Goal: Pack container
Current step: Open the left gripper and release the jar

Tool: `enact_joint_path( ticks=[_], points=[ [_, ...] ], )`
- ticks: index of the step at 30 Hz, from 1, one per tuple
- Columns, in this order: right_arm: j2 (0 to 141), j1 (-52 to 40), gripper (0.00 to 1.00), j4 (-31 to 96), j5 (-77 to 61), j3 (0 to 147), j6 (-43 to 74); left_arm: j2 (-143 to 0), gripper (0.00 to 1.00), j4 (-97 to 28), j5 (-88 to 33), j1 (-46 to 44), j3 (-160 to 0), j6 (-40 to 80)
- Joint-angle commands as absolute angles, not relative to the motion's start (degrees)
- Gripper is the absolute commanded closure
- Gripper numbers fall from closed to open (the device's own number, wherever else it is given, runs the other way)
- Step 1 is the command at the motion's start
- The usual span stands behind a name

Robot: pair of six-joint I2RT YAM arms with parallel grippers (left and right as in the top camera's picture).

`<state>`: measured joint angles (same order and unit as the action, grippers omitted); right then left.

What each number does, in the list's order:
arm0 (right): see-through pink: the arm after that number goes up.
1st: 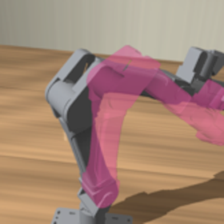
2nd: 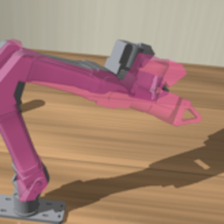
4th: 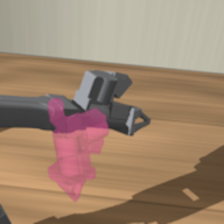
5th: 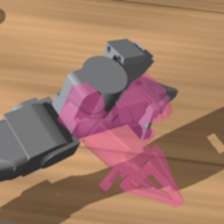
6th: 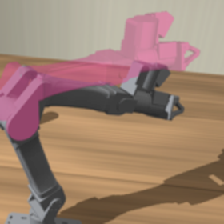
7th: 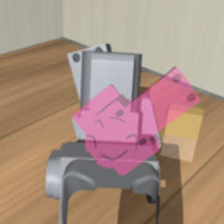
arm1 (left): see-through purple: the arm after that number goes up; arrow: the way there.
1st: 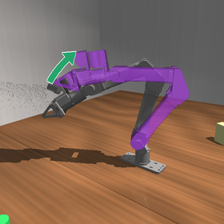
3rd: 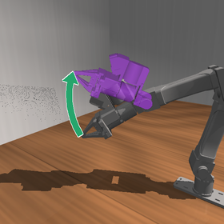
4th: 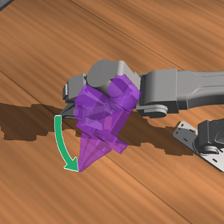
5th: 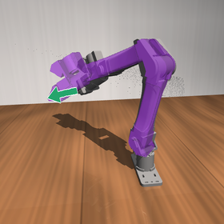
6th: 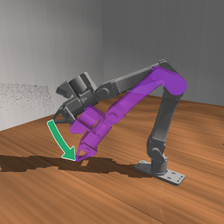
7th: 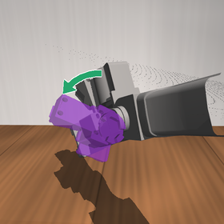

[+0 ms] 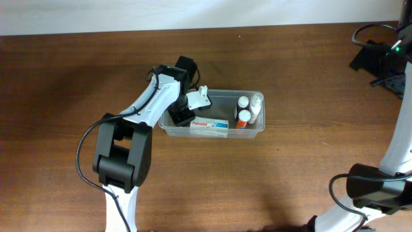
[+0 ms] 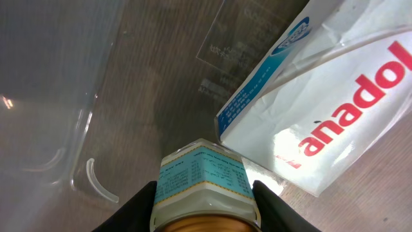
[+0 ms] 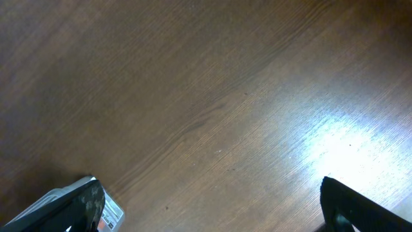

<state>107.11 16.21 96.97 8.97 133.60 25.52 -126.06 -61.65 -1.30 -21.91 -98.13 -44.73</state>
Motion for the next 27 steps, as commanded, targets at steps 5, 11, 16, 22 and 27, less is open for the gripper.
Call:
enact_joint_path(
  ticks=[5, 11, 16, 22, 27],
  points=[
    [107.3, 16.5, 0.02, 97.3, 9.3, 133.7, 26.0, -126.6, 0.50, -63.4, -1.3, -22.1, -100.3, -42.0],
    [107.3, 16.5, 0.02, 97.3, 9.3, 133.7, 25.9, -126.6, 0.50, -68.8, -1.3, -22.1, -105.5, -42.0],
    [107.3, 16.5, 0.02, 97.3, 9.3, 133.7, 26.0, -126.6, 0.50, -71.9, -1.3, -22.1, -108.9, -42.0],
    [107.3, 16.5, 0.02, 97.3, 9.3, 133.7, 25.9, -126.6, 0.33, -74.4, -1.3, -22.1, -111.4, -41.1],
    [107.3, 16.5, 0.02, 97.3, 9.3, 133.7, 26.0, -126.5, 0.01, -78.8, -1.3, -22.1, -116.4, -39.7]
  ],
)
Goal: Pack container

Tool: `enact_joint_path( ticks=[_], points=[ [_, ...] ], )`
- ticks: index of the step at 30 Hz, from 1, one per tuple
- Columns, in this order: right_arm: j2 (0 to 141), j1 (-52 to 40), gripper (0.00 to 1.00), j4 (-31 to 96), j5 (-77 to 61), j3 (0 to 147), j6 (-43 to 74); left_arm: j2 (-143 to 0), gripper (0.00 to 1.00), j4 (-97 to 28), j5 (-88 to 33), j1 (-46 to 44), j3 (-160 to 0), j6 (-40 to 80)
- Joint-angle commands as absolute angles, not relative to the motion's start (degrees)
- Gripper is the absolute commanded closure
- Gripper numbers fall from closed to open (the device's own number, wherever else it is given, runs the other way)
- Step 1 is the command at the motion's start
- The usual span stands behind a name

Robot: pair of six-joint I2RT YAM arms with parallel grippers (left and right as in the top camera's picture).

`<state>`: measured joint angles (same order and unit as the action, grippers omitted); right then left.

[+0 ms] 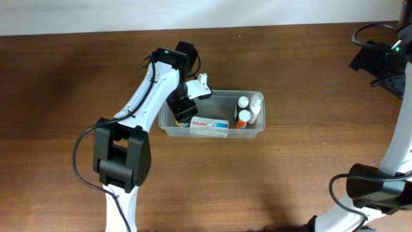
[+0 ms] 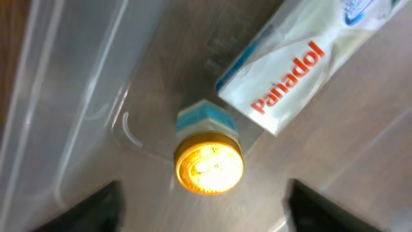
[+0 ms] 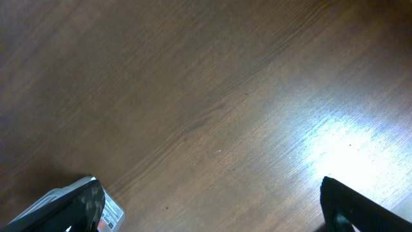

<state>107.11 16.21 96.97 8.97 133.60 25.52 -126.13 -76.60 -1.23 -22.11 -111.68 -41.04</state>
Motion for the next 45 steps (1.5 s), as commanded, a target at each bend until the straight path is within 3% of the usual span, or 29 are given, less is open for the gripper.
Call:
enact_joint_path(
  ticks=[1, 11, 14, 23, 26, 39, 45],
  points=[
    [107.3, 16.5, 0.01, 97.3, 9.3, 133.7, 26.0, -126.5, 0.01, -79.8, -1.3, -22.1, -118.0, -38.9],
    [107.3, 16.5, 0.02, 97.3, 9.3, 133.7, 25.9, -122.5, 0.01, -93.3, -1.3, -22.1, -138.7, -31.7],
    [107.3, 16.5, 0.02, 97.3, 9.3, 133.7, 26.0, -117.5, 0.01, -96.7, -1.0, -21.4, -142.2, -24.6],
    [107.3, 16.5, 0.02, 97.3, 9.3, 133.7, 25.9, -98.1, 0.01, -96.7, -0.7, -17.7, -142.2, -17.1],
    [107.3, 16.5, 0.02, 97.3, 9.3, 133.7, 26.0, -92.9, 0.01, -96.7, -4.0, -17.9, -142.2, -9.2],
    [107.3, 16.5, 0.02, 97.3, 9.3, 133.7, 26.0, -72.4, 0.01, -96.7, 1.8, -17.8, -141.5, -9.5],
    [107.3, 16.5, 0.02, 97.3, 9.3, 133.7, 25.9, -63.7, 0.01, -95.3, 4.2, -12.7, -131.3, -9.9]
  ],
)
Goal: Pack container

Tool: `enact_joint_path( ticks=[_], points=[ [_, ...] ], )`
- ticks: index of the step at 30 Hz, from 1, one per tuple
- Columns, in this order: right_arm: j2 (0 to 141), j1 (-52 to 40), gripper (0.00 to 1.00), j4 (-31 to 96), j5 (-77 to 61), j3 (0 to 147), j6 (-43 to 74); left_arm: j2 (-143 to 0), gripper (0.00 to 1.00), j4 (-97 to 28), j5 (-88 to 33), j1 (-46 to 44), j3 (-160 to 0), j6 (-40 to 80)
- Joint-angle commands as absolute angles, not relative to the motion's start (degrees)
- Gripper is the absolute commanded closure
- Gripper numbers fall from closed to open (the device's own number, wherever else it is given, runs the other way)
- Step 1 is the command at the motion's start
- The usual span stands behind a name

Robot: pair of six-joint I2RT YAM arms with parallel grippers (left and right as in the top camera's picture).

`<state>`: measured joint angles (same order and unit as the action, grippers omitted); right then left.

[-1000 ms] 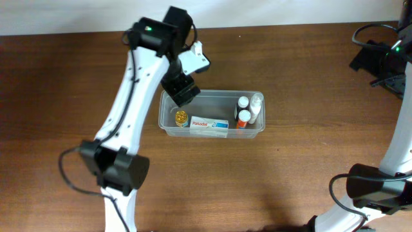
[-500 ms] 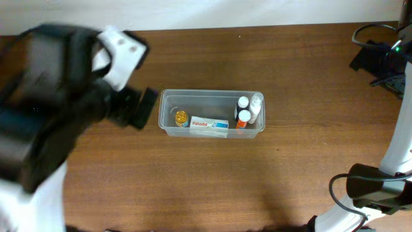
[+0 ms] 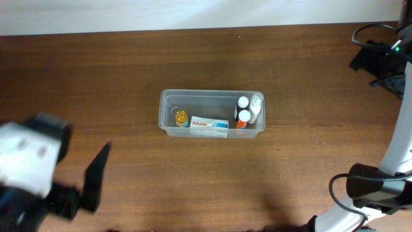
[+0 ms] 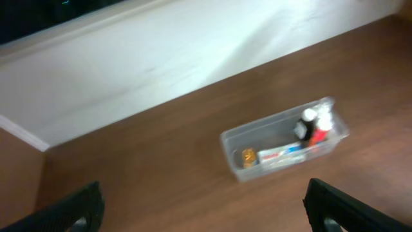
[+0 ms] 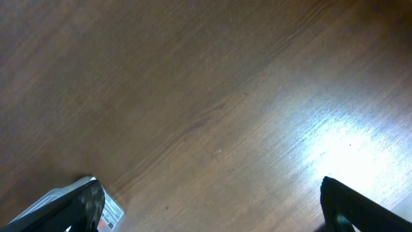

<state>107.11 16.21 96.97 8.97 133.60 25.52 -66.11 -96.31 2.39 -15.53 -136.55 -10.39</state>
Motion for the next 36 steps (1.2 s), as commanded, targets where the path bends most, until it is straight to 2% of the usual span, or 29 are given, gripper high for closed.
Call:
enact_joint_path(
  ticks=[1, 3, 4, 6, 14, 18, 22, 36],
  points=[
    [107.3, 16.5, 0.02, 97.3, 9.3, 133.7, 25.9, -61.7, 0.01, -93.1, 4.1, -10.8, -127.7, -9.9],
    [107.3, 16.5, 0.02, 97.3, 9.3, 133.7, 26.0, -57.1, 0.01, -85.1, 2.7, -7.2, -118.8, -10.0],
    [107.3, 16.5, 0.02, 97.3, 9.3, 133.7, 26.0, -52.1, 0.01, -74.3, -0.1, -4.4, -107.9, -10.2],
    [107.3, 16.5, 0.02, 97.3, 9.3, 133.7, 25.9, -47.0, 0.01, -62.6, -3.3, -2.6, -96.2, -10.4],
    [107.3, 16.5, 0.02, 97.3, 9.3, 133.7, 26.0, -28.6, 0.01, -14.6, -12.9, -1.0, -48.0, -10.3],
    [107.3, 16.5, 0.02, 97.3, 9.3, 133.7, 26.0, -19.8, 0.01, -0.9, -13.8, -1.0, -29.0, -10.3],
    [107.3, 16.5, 0.02, 97.3, 9.3, 133.7, 25.9, -14.4, 0.01, 4.1, -13.8, -1.0, -20.2, -11.9],
    [107.3, 16.5, 0.02, 97.3, 9.3, 133.7, 26.0, -0.3, 0.01, 6.7, -14.0, -0.6, -5.7, -13.8]
  ],
)
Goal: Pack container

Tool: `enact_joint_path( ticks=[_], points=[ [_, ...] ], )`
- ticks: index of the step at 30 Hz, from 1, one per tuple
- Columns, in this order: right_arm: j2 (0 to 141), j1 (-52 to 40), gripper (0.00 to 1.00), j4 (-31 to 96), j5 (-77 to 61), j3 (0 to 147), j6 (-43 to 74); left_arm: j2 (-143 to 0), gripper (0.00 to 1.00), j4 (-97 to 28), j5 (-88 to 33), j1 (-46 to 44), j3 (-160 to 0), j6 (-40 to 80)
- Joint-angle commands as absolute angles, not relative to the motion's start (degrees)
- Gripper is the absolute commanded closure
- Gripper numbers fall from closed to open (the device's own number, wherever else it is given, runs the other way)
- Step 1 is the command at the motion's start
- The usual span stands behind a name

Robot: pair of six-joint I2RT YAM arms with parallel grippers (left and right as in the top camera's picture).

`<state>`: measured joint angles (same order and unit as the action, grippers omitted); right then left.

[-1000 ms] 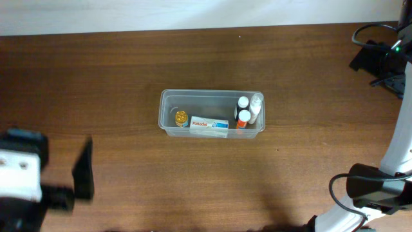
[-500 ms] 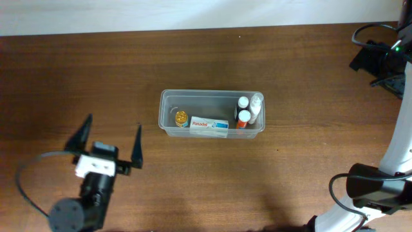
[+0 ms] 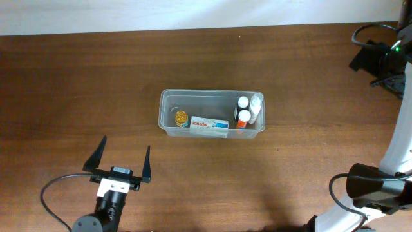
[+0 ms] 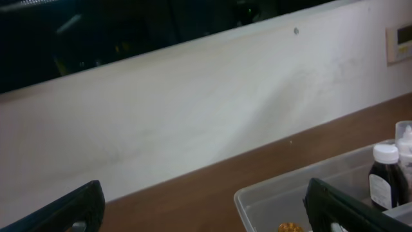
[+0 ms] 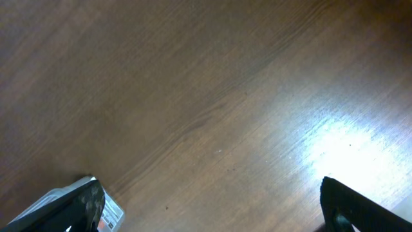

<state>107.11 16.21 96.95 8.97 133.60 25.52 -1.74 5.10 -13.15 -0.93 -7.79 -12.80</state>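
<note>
A clear plastic container [image 3: 212, 95] sits mid-table. Inside lie a gold-capped bottle [image 3: 181, 118] at its left end, a white Panadol box [image 3: 209, 124] along the front wall, and small bottles [image 3: 244, 111] at the right end. My left gripper [image 3: 122, 158] stands open and empty near the table's front left, pointing toward the container [image 4: 302, 187]. The gold cap [image 4: 290, 227] and a dark bottle [image 4: 385, 174] show in the left wrist view. My right gripper [image 5: 209, 206] is open over bare wood, far from the container.
A white wall [image 4: 193, 96] runs behind the table's far edge. The right arm's base and cables [image 3: 380, 58] occupy the far right corner. Brown wooden tabletop [image 3: 77, 84] surrounds the container on all sides.
The left arm has drawn back to the front left of the table, its open gripper now low and level, facing the container. The right arm is unchanged.
My left gripper was shut on the gold-capped bottle inside the container's left end. Then it was open above the bottle, which stood beside the Panadol box. Later it was clear of the container, and now rests at the front left, open.
</note>
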Motion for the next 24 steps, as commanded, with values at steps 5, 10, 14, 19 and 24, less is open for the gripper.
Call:
enact_joint_path(
  ticks=[5, 10, 14, 19, 24],
  points=[
    [107.3, 16.5, 0.02, 97.3, 9.3, 133.7, 26.0, -0.3, 0.01, 7.2, -13.7, -0.6, -2.6, -13.8],
    [107.3, 16.5, 0.02, 97.3, 9.3, 133.7, 25.9, -0.3, 0.01, 7.0, -10.9, -0.6, -0.5, -13.8],
    [107.3, 16.5, 0.02, 97.3, 9.3, 133.7, 26.0, -0.3, 0.01, 5.1, -7.7, -0.6, -0.5, -13.8],
    [107.3, 16.5, 0.02, 97.3, 9.3, 133.7, 26.0, -0.3, 0.01, -4.0, -7.6, -0.6, -0.5, -13.8],
    [107.3, 16.5, 0.02, 97.3, 9.3, 133.7, 26.0, -0.3, 0.01, -3.9, -6.6, -0.6, -0.5, -13.8]
  ],
)
